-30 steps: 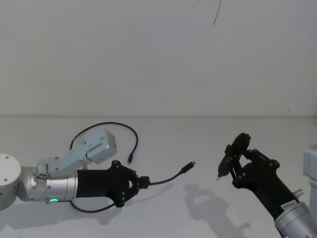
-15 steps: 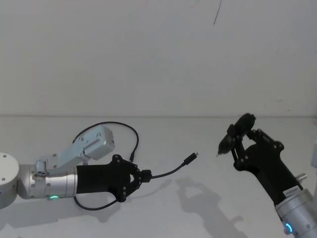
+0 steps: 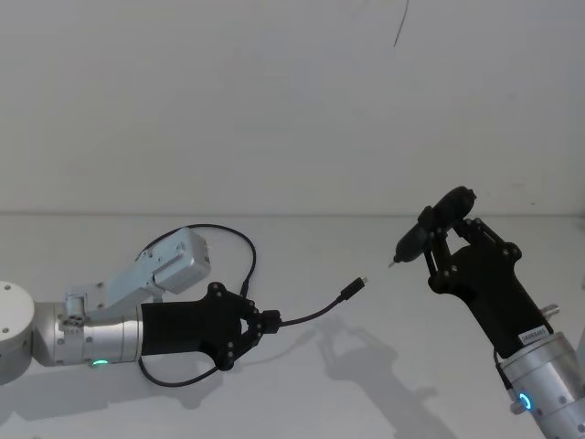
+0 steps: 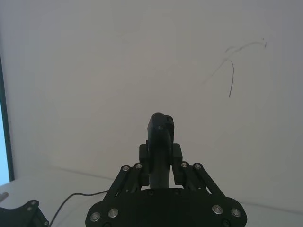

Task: Pick up the data cable with the one hand.

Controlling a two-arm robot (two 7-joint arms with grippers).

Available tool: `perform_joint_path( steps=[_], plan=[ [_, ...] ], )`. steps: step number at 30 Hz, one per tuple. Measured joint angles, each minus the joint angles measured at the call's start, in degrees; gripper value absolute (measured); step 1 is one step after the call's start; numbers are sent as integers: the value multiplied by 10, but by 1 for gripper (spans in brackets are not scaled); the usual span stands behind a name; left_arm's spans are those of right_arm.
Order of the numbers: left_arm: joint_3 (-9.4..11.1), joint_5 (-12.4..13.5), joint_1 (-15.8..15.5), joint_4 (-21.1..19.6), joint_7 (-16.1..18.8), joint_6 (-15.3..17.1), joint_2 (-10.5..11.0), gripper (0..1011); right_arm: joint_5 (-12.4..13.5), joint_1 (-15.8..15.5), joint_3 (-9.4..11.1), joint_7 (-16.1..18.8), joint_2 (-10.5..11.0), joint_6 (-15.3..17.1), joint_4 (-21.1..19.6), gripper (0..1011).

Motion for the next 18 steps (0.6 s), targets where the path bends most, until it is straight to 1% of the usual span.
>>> perform_joint_path(
  steps=[6, 12, 18],
  plan=[
    [0, 0, 0, 0, 0, -1, 0, 34, 23, 5, 1, 7, -7, 15, 7, 263],
    [-1, -1, 0, -1, 0, -2, 0, 34, 44, 8, 1, 12, -10, 33, 12, 263],
    [-1, -1, 0, -1, 0, -2, 0, 34, 57, 9, 0, 14, -10, 44, 13, 263]
  ],
)
